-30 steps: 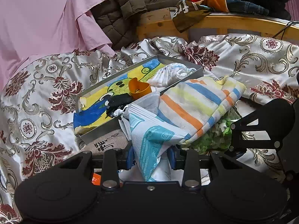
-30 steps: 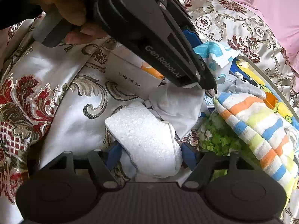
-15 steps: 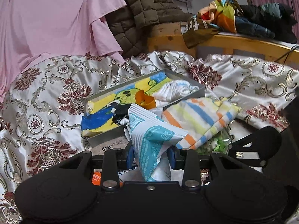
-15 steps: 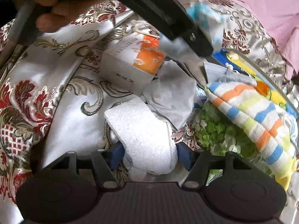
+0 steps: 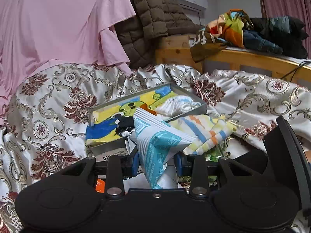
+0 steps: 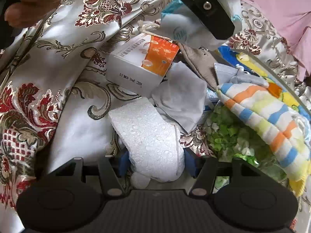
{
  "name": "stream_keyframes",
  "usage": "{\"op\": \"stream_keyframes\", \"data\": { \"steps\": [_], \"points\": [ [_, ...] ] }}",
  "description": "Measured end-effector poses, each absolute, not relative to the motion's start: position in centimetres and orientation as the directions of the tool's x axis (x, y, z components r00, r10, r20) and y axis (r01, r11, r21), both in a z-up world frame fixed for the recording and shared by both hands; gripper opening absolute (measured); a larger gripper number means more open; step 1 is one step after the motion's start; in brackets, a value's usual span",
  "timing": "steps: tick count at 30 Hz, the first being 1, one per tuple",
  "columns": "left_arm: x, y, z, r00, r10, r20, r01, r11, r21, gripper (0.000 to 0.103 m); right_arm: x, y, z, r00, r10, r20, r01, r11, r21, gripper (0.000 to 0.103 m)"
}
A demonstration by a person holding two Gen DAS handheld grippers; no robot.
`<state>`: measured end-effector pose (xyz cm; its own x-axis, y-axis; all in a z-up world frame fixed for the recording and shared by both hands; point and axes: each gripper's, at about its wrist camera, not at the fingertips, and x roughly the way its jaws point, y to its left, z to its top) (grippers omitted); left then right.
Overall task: Organize soft objects
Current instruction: 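Lift the packet and foam sheet up out of the pile with both tools, then carry the packet and foam sheet over the cartoon picture tray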
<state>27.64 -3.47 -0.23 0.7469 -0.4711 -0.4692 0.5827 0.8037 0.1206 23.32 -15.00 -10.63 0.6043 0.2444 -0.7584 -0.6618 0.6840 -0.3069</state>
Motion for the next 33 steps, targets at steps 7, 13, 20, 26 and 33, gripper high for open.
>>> {"op": "stream_keyframes", "data": {
  "steps": [7, 13, 20, 26, 33],
  "points": [
    [26.2, -2.5, 1.3, 0.778, -0.458, -0.430, 0.539, 0.838, 0.083, 0.038, 21.2, -15.4, -8.1, 0.661, 0.254, -0.707, -0.621, 0.713, -0.325, 0.062],
    [25.1, -1.6, 2.7, 0.804, -0.452, -0.387, 0.513, 0.856, 0.068, 0.038, 19.2, -15.8, -4.5, 0.733, 0.279, -0.620, -0.562, 0.762, -0.322, 0.062],
    [24.5, -0.5, 4.5, 0.842, -0.433, -0.323, 0.466, 0.884, 0.031, 0.038, 18.3, -16.8, -1.6, 0.799, 0.302, -0.520, -0.504, 0.808, -0.306, 0.062],
    [24.7, 0.1, 4.8, 0.874, -0.404, -0.272, 0.421, 0.907, 0.005, 0.038, 18.5, -18.1, -0.1, 0.836, 0.291, -0.466, -0.451, 0.848, -0.279, 0.062],
    [25.1, 0.7, 4.7, 0.898, -0.380, -0.224, 0.385, 0.923, -0.020, 0.038, 19.1, -19.7, 0.1, 0.857, 0.259, -0.446, -0.402, 0.878, -0.261, 0.062]
  ]
}}
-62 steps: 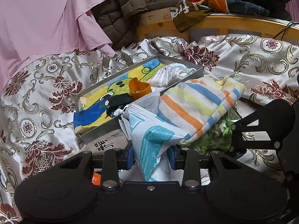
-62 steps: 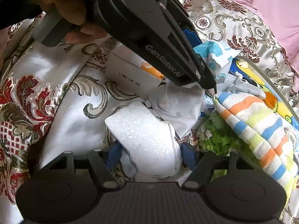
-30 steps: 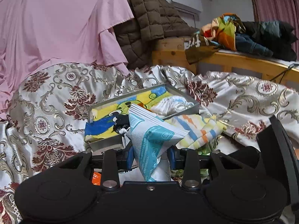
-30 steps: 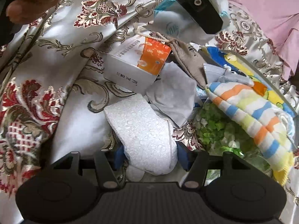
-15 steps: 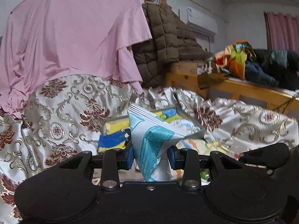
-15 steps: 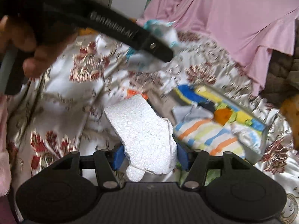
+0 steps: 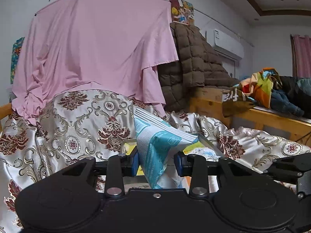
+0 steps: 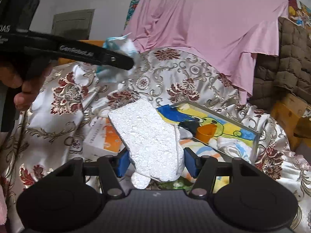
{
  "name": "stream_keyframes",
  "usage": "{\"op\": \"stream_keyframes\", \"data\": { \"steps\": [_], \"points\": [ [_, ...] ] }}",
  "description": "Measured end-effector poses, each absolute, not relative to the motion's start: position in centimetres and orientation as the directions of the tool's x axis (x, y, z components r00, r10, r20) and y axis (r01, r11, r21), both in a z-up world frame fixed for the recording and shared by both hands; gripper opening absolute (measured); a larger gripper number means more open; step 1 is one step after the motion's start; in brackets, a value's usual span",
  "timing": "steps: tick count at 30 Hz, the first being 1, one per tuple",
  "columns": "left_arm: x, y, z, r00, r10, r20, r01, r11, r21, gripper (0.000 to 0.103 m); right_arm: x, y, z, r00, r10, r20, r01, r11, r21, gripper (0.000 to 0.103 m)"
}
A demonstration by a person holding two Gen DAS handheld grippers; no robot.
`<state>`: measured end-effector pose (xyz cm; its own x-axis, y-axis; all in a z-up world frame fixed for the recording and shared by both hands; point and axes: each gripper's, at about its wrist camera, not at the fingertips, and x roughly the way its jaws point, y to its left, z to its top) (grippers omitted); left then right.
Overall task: Organize soft objects
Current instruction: 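Carry the packet and foam sheet over the cartoon picture tray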
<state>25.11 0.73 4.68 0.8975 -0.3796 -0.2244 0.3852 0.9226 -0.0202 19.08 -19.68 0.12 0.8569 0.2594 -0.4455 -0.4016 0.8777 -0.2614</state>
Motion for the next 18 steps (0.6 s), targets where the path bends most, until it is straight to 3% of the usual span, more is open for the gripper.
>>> {"op": "stream_keyframes", "data": {
  "steps": [18],
  "points": [
    [30.3, -1.3, 4.4, 0.905, -0.348, -0.243, 0.353, 0.935, -0.026, 0.038, 24.7, -24.7, 1.6, 0.914, 0.179, -0.364, -0.252, 0.954, -0.165, 0.063]
  ]
}}
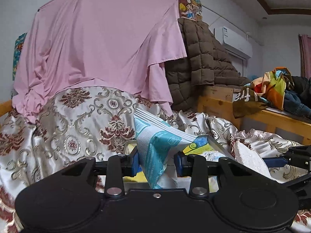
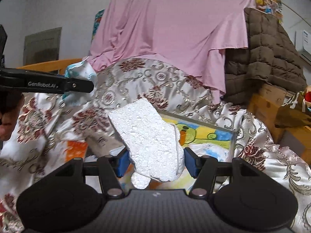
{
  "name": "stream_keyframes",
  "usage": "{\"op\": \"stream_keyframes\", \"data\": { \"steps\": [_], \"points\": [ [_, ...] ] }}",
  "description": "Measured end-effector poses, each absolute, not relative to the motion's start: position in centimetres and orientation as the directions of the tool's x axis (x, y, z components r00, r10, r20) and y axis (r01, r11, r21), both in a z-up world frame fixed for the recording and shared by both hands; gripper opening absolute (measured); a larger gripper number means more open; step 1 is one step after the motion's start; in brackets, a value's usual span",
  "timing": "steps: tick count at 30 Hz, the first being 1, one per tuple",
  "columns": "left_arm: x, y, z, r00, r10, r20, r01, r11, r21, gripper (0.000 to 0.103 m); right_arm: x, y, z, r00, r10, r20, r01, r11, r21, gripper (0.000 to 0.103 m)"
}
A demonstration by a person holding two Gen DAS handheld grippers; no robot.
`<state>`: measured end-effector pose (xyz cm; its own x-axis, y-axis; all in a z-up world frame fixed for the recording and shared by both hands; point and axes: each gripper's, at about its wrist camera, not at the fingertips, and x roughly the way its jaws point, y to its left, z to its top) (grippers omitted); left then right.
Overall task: Organize soft objects
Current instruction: 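Carry the packet and foam sheet over the cartoon picture tray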
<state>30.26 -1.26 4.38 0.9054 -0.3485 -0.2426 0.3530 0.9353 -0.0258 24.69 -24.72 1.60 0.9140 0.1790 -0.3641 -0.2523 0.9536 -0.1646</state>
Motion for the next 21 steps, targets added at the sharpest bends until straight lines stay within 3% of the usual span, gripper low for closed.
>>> {"op": "stream_keyframes", "data": {
  "steps": [13, 21],
  "points": [
    [41.9, -7.6, 4.6, 0.877, -0.391, -0.278, 0.389, 0.919, -0.066, 0.038, 33.7, -29.7, 1.0, 0.926, 0.090, -0.367, -0.110, 0.993, -0.035, 0.063],
    [47.8, -11.6, 3.2, 0.848, -0.387, -0.363, 0.397, 0.917, -0.052, 0.038, 37.4, -32.2, 0.2, 0.909, -0.021, -0.416, -0.010, 0.997, -0.074, 0.063]
  ]
}}
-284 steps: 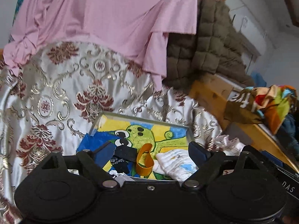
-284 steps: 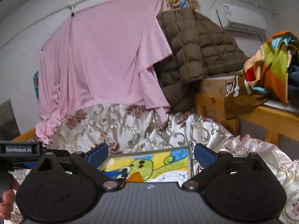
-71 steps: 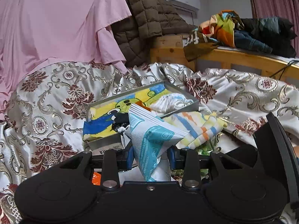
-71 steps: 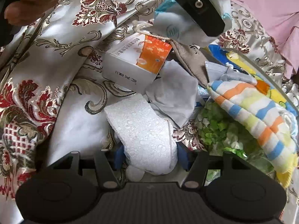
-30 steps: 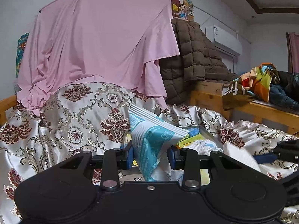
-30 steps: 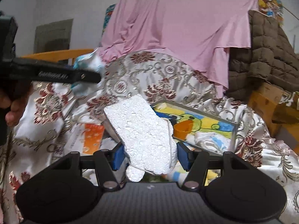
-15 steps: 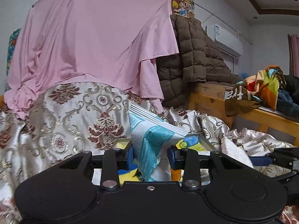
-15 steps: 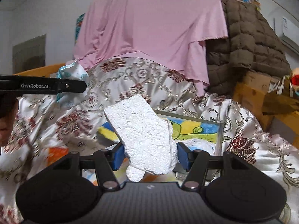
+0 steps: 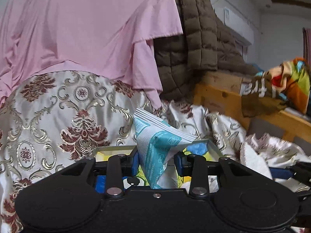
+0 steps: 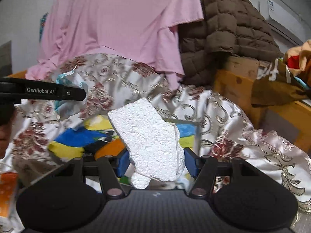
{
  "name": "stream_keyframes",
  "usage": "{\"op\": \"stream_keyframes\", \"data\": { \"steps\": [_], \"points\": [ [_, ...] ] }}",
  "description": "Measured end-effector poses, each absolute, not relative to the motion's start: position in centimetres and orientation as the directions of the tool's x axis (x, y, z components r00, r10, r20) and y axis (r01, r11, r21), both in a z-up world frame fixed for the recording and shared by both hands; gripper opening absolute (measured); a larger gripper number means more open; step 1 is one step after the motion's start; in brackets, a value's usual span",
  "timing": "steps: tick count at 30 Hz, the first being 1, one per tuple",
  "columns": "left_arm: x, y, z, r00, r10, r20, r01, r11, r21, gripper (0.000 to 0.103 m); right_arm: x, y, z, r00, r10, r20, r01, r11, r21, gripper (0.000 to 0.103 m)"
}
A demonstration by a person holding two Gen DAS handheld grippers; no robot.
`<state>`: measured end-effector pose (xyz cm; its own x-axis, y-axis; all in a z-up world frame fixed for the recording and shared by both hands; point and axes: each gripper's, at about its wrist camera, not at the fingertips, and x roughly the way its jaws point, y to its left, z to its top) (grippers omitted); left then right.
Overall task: Organize soft objects
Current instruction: 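Carry the packet and foam sheet over the cartoon picture tray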
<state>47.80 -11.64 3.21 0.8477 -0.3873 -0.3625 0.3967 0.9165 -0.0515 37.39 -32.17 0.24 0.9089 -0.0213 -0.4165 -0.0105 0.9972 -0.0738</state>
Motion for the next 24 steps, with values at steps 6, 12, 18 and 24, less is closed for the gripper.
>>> {"op": "stream_keyframes", "data": {
  "steps": [6, 12, 18, 24],
  "points": [
    [50.3, -14.5, 1.8, 0.818, -0.358, -0.449, 0.425, 0.904, 0.053, 0.038, 39.7, -32.7, -0.5, 0.895, -0.076, -0.439, 0.030, 0.993, -0.113, 0.063],
    [51.5, -15.7, 0.2, 0.808, -0.326, -0.492, 0.439, 0.889, 0.132, 0.038, 41.2, -32.8, -1.0, 0.890, -0.090, -0.447, 0.039, 0.992, -0.121, 0.063],
    [52.6, -16.6, -0.9, 0.792, -0.296, -0.534, 0.443, 0.880, 0.169, 0.038, 42.5, -32.6, -1.6, 0.882, -0.082, -0.464, 0.027, 0.992, -0.125, 0.063],
    [53.1, -18.1, -2.1, 0.753, -0.281, -0.594, 0.493, 0.840, 0.227, 0.038, 43.6, -33.1, -2.0, 0.869, -0.083, -0.487, 0.033, 0.993, -0.110, 0.063]
  ]
}}
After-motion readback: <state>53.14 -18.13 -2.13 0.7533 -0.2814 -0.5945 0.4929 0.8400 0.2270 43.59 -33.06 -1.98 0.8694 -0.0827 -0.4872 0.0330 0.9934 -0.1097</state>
